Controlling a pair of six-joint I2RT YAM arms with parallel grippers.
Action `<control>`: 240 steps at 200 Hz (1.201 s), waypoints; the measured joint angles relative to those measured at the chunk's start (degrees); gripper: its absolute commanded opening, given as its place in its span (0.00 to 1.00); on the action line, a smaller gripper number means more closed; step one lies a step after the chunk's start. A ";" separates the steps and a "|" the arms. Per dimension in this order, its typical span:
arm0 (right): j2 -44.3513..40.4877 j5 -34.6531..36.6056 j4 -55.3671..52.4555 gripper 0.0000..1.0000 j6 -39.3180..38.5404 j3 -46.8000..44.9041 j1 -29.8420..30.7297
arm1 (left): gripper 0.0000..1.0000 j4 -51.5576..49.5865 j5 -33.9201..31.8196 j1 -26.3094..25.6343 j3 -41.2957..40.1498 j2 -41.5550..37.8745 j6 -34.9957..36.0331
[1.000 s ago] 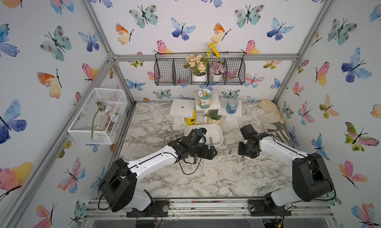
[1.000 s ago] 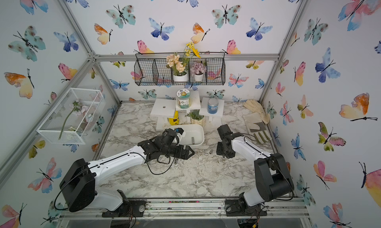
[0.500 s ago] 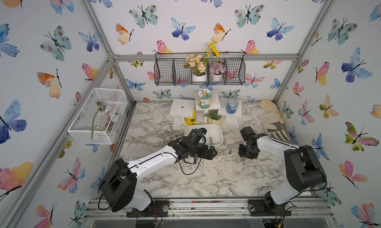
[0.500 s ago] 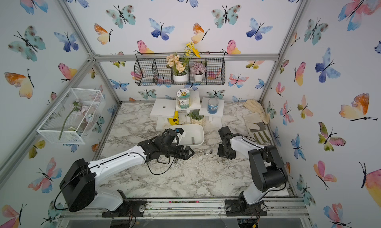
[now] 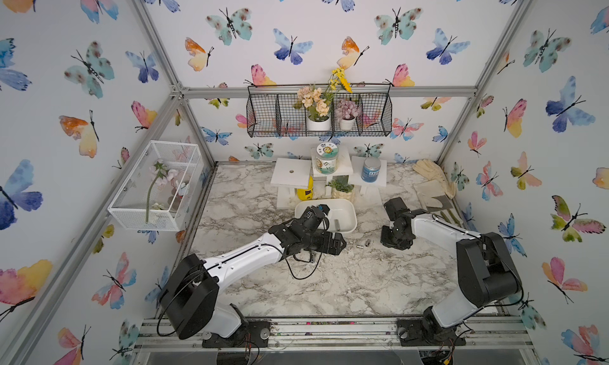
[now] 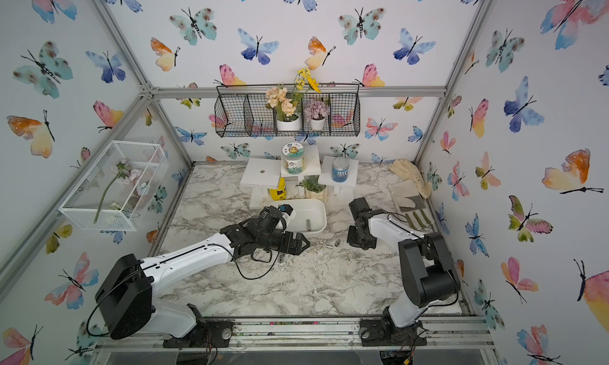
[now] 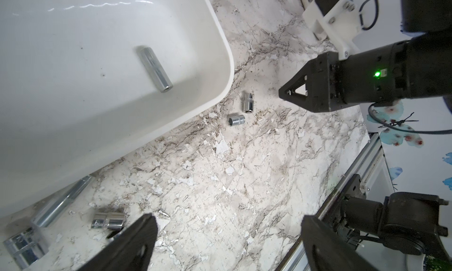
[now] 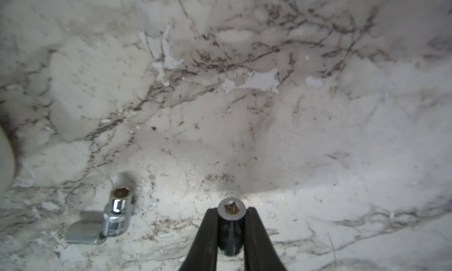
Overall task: Put the socket on the desktop into the storage box
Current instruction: Pick up the socket head from the center of the board, then place the socket head in the storage box.
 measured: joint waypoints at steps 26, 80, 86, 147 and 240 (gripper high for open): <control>-2.12 -1.11 -1.20 0.18 -0.44 3.63 0.00 | 0.97 -0.37 -0.11 1.03 -0.02 -0.44 -0.13; -3.17 -3.52 -3.63 0.18 -0.85 11.28 2.10 | 0.97 -1.62 -1.38 6.34 -1.49 -5.97 -0.68; -3.06 -3.65 -3.91 0.18 -0.85 12.17 2.67 | 0.97 -1.77 -1.64 7.04 -1.86 -6.71 -0.79; 2.64 -4.66 -5.14 0.18 -0.83 21.94 9.70 | 0.97 -3.69 -2.58 13.33 -6.80 -13.14 -1.99; 15.15 -5.40 -5.49 0.17 -0.83 32.28 16.17 | 0.97 -6.23 -3.06 19.08 -12.24 -21.40 -3.23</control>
